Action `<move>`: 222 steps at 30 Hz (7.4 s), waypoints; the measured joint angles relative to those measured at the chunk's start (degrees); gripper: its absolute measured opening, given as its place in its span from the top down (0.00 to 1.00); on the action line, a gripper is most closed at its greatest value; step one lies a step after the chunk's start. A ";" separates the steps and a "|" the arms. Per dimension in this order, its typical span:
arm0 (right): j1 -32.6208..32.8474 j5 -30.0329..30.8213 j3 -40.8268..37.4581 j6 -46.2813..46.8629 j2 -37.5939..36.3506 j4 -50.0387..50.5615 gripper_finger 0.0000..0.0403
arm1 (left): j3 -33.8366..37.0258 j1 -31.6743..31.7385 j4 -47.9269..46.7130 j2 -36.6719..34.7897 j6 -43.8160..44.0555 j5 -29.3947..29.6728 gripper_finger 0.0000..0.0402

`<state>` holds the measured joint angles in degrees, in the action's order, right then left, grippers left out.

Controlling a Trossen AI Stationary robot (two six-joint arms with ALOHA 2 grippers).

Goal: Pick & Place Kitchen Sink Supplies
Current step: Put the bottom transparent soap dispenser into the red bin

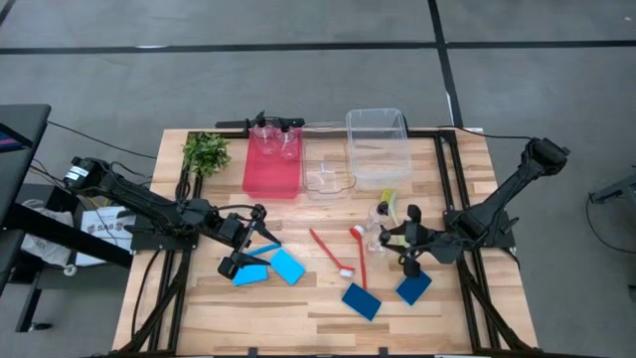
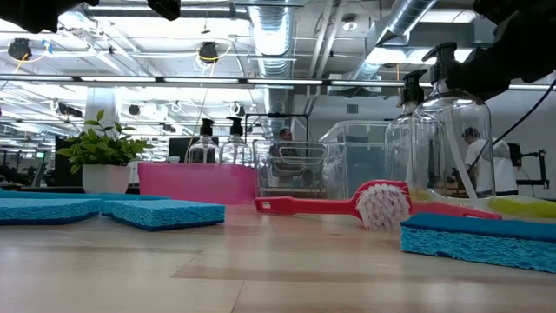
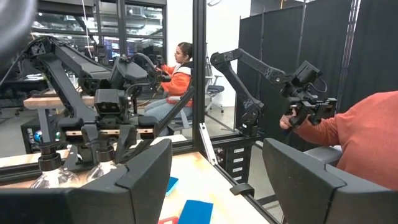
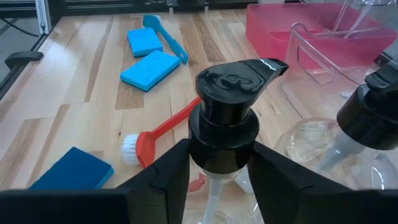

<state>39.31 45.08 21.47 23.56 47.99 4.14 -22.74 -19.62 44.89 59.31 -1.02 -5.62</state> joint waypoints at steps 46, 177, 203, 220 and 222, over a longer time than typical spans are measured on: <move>-12.51 -14.08 4.61 -17.45 2.67 -23.39 0.67 | -8.64 3.65 19.99 23.37 -0.01 6.92 0.37; -25.46 -31.56 35.89 -27.17 33.59 -14.50 0.41 | -10.32 3.67 11.58 23.39 2.80 14.60 0.63; -20.31 -20.41 24.92 -20.60 18.22 -7.43 0.41 | -10.29 3.74 -0.85 2.12 -6.14 14.60 0.64; -17.57 -15.89 16.63 -19.42 12.15 -15.47 0.41 | -4.18 15.98 -5.14 -5.81 -13.06 31.15 0.66; -17.57 -15.89 16.64 -19.41 12.17 -15.45 0.41 | -1.43 19.11 0.30 -5.43 -11.10 31.05 0.65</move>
<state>21.74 29.19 38.12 4.15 60.16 -11.31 -24.17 -0.50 45.19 53.88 -12.11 25.43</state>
